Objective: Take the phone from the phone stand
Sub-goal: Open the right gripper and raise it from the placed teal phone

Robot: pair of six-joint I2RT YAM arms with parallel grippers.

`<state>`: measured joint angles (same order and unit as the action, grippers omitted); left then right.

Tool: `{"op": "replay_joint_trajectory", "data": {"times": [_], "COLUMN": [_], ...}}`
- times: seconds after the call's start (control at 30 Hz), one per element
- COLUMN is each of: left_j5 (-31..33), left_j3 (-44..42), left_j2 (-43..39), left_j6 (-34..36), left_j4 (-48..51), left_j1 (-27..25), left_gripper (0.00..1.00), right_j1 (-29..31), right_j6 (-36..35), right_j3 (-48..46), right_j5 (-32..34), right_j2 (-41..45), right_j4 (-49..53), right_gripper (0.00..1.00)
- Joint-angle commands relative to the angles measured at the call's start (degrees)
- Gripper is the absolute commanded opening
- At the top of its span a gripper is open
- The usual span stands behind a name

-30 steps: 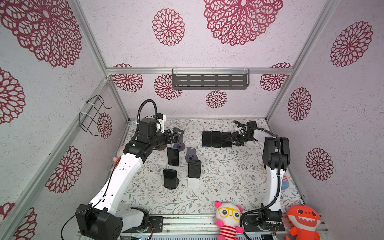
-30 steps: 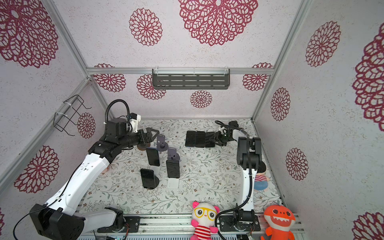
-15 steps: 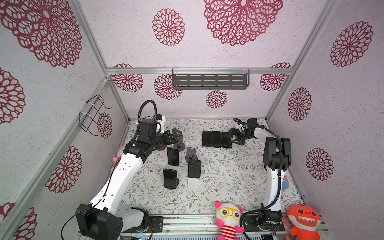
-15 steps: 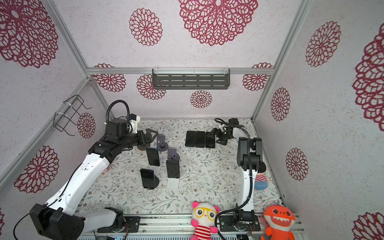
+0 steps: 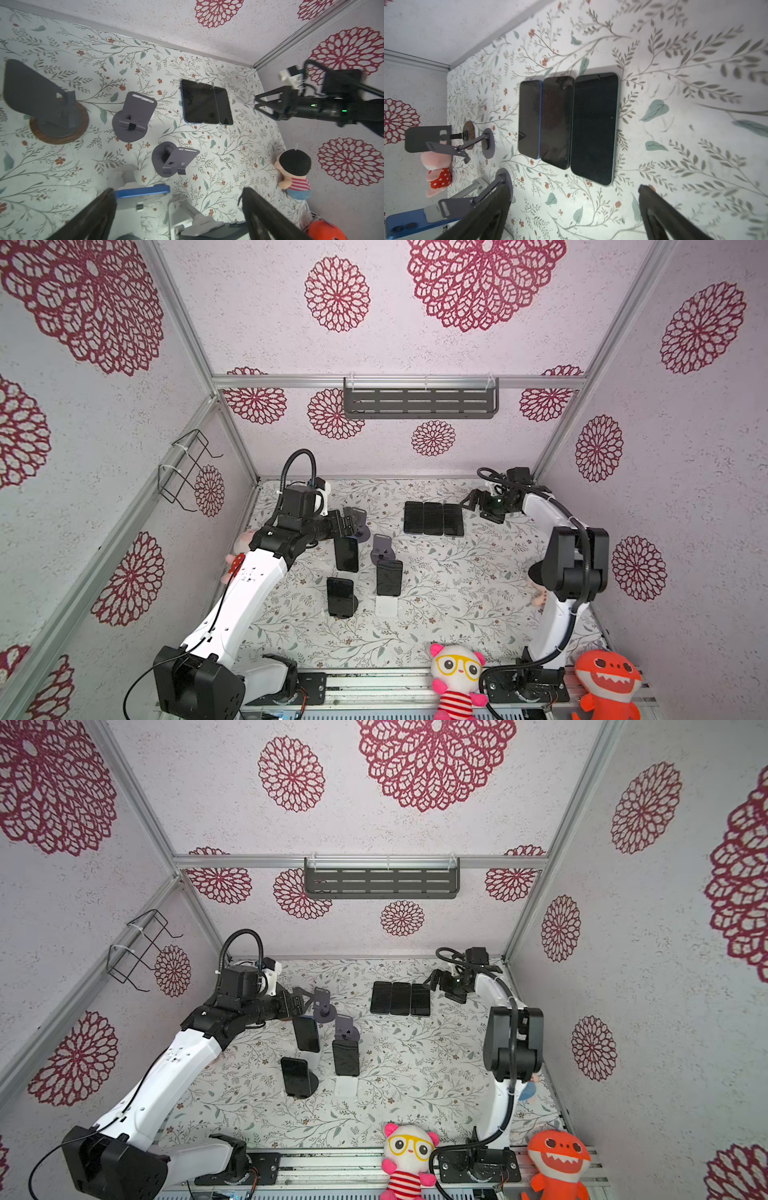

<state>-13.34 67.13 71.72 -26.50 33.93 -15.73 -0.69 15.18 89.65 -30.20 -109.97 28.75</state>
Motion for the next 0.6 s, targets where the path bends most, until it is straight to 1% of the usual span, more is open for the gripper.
{"op": "replay_joint_trajectory", "data": {"times": [0.0, 0.1, 0.23, 0.33, 0.47, 0.57], "left_j5": [2.8, 4.4, 10.3, 14.0, 16.5, 16.6], "left_j3": [-1.8, -4.3, -7.3, -10.1, -13.5, -15.2], "left_j2": [-1.3, -1.8, -2.7, -3.9, -4.9, -5.0], "left_j6": [2.3, 2.6, 3.1, 3.4, 2.9, 3.7], "left_j4": [2.5, 1.7, -0.3, -3.4, -7.6, -9.5], "left_j1": [0.2, -0.7, -4.0, -6.0, -6.4, -6.5], "left_gripper": [0.97, 0.97, 0.97, 0.97, 0.97, 0.97], "right_j1": [-0.3, -0.2, -0.2, -0.1, -0.1, -0.2], "right_j6": [2.5, 4.1, 4.6, 4.3, 5.0, 6.2], "right_j3": [-4.4, -9.0, -13.8, -14.7, -14.6, -15.4], "right_j5": [1.6, 1.6, 2.8, 4.2, 4.1, 4.0], "right_j2": [7.4, 12.0, 17.4, 19.0, 19.4, 19.5], "right_j4": [-4.4, -6.6, -8.5, -7.8, -8.2, -10.3], "right_gripper": [0.99, 0.99, 0.99, 0.99, 0.99, 0.99]}}
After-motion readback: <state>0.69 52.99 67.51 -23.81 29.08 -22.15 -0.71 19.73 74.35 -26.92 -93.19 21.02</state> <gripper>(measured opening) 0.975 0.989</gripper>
